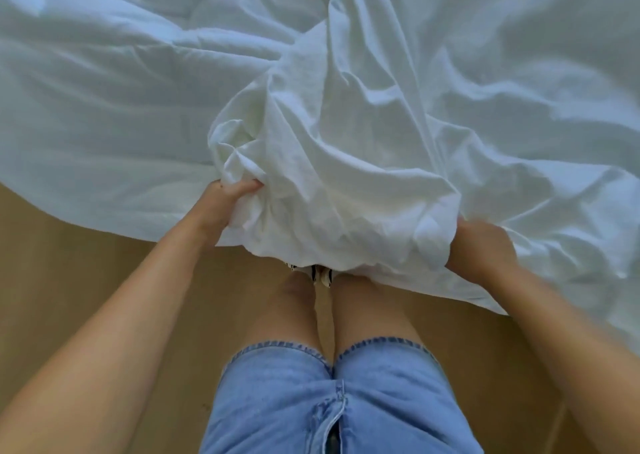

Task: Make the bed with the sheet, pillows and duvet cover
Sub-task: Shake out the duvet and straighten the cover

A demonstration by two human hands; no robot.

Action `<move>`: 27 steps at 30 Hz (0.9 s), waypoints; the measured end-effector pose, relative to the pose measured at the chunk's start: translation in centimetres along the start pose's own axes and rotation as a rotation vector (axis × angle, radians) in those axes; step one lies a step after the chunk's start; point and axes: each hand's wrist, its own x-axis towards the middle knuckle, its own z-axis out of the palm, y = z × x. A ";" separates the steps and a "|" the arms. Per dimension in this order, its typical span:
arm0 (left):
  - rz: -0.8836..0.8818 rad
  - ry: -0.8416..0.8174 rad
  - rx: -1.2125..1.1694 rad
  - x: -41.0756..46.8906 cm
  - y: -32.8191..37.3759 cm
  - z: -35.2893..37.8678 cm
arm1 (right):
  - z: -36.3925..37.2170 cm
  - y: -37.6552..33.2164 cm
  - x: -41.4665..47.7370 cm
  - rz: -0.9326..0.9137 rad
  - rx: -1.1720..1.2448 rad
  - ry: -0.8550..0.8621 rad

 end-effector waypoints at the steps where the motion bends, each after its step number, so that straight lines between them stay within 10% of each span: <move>1: 0.010 0.013 -0.005 0.3 0.1 0.2 | -0.1 -0.4 0.0 0.008 0.039 -0.030; 4: 0.048 0.082 -0.031 0.8 0.7 1.0 | -1.2 -2.5 -0.1 -0.047 0.004 -0.122; 9: 0.109 0.049 -0.347 1.2 1.9 1.0 | -3.6 -12.3 -1.1 -0.372 0.349 0.532; 13: 0.081 -0.017 -0.527 2.1 1.5 0.8 | -1.5 -17.1 3.5 -0.300 0.018 0.164; 19: -0.005 -0.154 -0.590 4.3 3.0 -1.0 | -1.9 -18.0 8.8 -0.147 0.161 0.111; 27: 0.102 -0.306 -0.581 0.9 3.5 -12.1 | -8.6 -16.2 2.0 -0.216 0.220 0.455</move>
